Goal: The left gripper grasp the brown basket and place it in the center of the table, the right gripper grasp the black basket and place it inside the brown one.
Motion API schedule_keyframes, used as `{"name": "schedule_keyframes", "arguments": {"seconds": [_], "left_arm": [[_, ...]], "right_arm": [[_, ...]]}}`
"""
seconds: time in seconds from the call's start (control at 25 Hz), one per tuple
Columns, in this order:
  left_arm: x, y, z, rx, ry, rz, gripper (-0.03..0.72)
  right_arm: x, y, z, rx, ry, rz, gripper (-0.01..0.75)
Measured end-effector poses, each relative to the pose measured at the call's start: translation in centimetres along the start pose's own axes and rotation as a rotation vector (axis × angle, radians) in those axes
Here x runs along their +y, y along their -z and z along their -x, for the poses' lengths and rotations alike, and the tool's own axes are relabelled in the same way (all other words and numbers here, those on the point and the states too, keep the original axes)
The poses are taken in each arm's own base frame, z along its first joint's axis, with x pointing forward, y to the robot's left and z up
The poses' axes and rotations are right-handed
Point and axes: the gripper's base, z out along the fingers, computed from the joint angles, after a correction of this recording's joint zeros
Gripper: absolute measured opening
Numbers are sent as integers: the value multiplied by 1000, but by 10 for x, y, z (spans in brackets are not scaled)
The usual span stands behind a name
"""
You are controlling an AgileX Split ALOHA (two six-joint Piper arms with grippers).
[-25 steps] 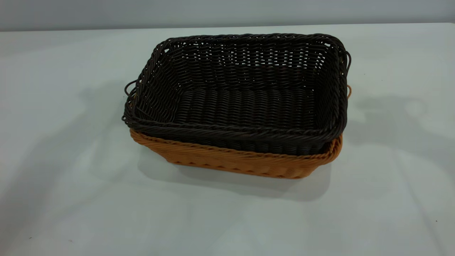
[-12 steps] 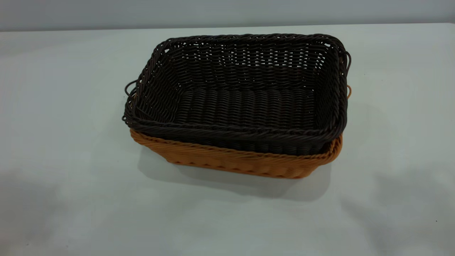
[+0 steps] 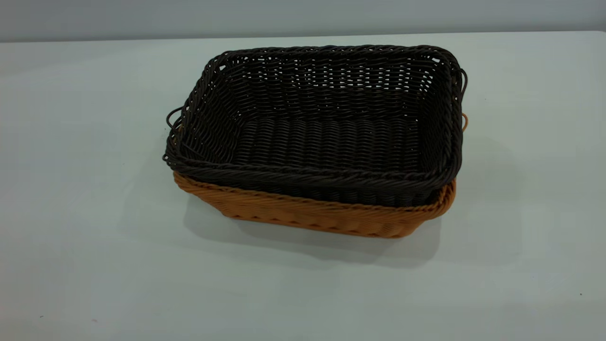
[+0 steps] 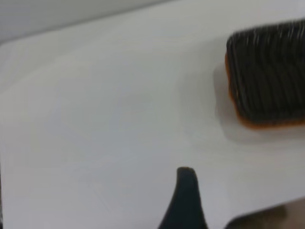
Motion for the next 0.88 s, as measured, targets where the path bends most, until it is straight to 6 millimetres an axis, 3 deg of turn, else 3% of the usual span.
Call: {"name": "schedule_keyframes", "arguments": {"seconds": [0.24, 0.4, 0.68, 0.88], "left_arm": [[-4, -15, -61, 22, 1, -1, 570], [-6, -20, -91, -1, 3, 0, 570], [-7, -18, -118, -80, 8, 4, 570], [-8, -19, -127, -106, 9, 5, 570]], "right_arm": [[7, 16, -34, -85, 43, -167, 586], [9, 20, -59, -136, 65, -252, 586], [3, 31, -76, -176, 60, -430, 586], [0, 32, -79, -168, 64, -452, 586]]}}
